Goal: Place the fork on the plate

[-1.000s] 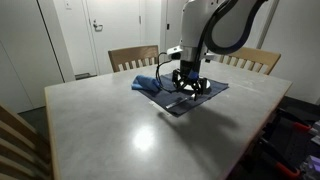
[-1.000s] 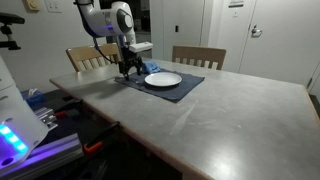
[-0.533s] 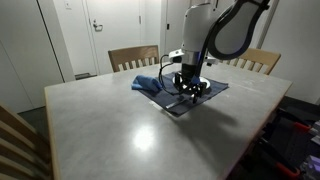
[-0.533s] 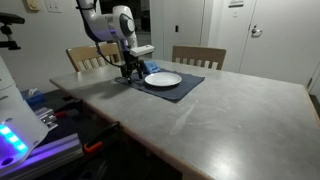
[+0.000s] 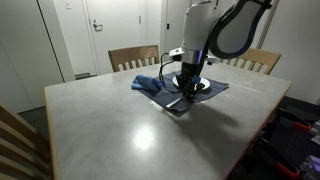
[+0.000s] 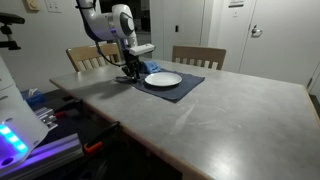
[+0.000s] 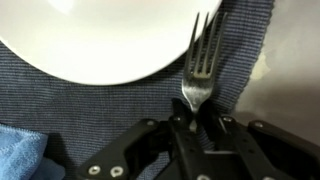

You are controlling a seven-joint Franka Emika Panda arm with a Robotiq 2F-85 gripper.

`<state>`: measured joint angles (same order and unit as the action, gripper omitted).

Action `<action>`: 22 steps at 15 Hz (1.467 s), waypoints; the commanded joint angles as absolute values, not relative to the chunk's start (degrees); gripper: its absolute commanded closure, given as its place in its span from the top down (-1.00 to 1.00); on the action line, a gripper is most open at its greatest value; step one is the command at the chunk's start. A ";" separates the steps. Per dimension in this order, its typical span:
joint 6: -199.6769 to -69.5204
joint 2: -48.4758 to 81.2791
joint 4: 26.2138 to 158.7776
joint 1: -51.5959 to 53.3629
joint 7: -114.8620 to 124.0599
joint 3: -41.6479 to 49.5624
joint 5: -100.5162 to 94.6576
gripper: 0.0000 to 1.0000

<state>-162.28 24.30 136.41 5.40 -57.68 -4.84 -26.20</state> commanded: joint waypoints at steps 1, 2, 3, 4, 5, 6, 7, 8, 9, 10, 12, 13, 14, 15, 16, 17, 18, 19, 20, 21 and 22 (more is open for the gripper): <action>-164.32 25.06 136.56 5.81 -56.17 -3.75 -28.31 -0.98; -164.25 25.05 136.46 5.85 -56.16 -3.66 -28.49 -1.00; -164.15 25.00 136.49 5.89 -56.16 -3.61 -28.57 -1.00; -163.13 24.81 136.51 5.69 -56.44 -4.03 -28.06 -0.96; -162.31 24.61 136.50 5.59 -56.68 -4.31 -27.76 -0.96; -161.31 24.04 136.67 5.67 -56.86 -4.47 -27.69 -0.96; -160.75 23.64 136.81 5.97 -56.66 -4.36 -27.91 -0.82; -159.74 23.02 136.97 6.31 -56.49 -4.34 -28.02 -0.31; -159.45 22.79 137.00 6.52 -56.32 -4.28 -28.18 -0.31; -159.00 22.55 137.01 6.84 -56.10 -4.16 -28.39 -0.21; -158.51 22.37 137.10 7.17 -56.04 -4.23 -28.50 0.06; -158.24 22.32 137.05 7.37 -55.91 -4.17 -28.56 0.23; -158.22 22.32 137.08 7.31 -56.08 -4.33 -28.45 0.35; -157.98 22.33 137.03 7.43 -56.06 -4.31 -28.49 0.51; -157.83 22.29 136.99 7.47 -56.15 -4.37 -28.46 0.61; -157.70 22.36 136.89 7.54 -56.19 -4.34 -28.51 0.66; -157.46 22.32 136.76 7.56 -56.31 -4.33 -28.55 0.67; -157.40 22.27 136.73 7.55 -56.35 -4.29 -28.60 0.69; -157.52 22.27 136.73 7.55 -56.32 -4.24 -28.67 0.67; -157.69 22.37 136.70 7.51 -56.30 -4.21 -28.70 0.53; -157.83 22.51 136.68 7.41 -56.34 -4.26 -28.59 0.46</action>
